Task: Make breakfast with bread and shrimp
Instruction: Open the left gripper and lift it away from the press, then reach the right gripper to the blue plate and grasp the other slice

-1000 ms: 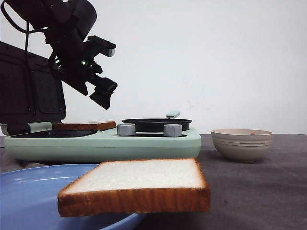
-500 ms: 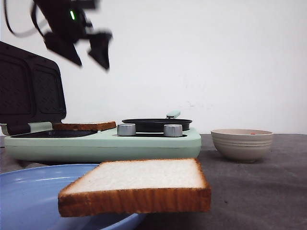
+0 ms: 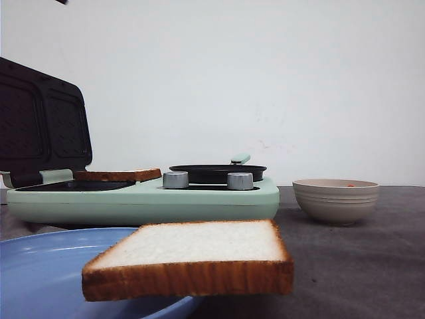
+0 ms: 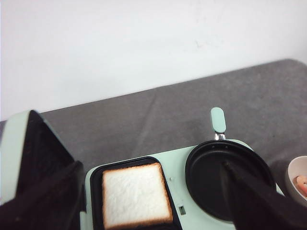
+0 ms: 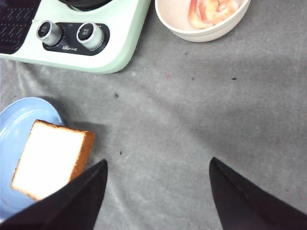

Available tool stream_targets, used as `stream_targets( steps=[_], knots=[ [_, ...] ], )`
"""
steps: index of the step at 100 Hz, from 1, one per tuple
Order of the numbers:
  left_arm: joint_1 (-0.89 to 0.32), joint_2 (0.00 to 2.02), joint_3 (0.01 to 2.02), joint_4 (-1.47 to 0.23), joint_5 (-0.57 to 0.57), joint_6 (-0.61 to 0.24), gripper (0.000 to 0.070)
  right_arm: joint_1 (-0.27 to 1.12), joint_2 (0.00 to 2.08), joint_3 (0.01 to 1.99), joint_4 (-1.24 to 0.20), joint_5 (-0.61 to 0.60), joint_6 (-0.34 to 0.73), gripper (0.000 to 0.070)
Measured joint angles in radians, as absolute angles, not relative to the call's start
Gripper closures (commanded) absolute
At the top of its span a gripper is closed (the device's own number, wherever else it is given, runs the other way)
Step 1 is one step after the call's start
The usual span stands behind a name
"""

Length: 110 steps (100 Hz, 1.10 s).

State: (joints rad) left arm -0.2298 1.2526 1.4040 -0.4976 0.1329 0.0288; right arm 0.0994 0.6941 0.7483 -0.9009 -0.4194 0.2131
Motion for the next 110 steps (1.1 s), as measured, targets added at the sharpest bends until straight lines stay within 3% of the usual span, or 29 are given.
stream_targets(
  steps=[47, 68, 95, 110],
  knots=[
    [-0.161, 0.844, 0.925, -0.380, 0.162, -0.078, 0.0189, 0.126, 0.717, 0.747, -0.876, -0.541, 0.231, 0.0284],
    [-0.161, 0.738, 0.782, -0.396, 0.163, -0.120, 0.0189, 0.204, 0.768, 0.622, -0.749, -0.645, 0.303, 0.0284],
    [-0.161, 0.652, 0.774, -0.457, 0.163, -0.135, 0.0189, 0.271, 0.813, 0.397, -0.478, -0.839, 0.472, 0.0284],
    [-0.161, 0.615, 0.774, -0.501, 0.163, -0.142, 0.0189, 0.322, 0.857, 0.317, -0.344, -0.871, 0.568, 0.0284]
  ],
)
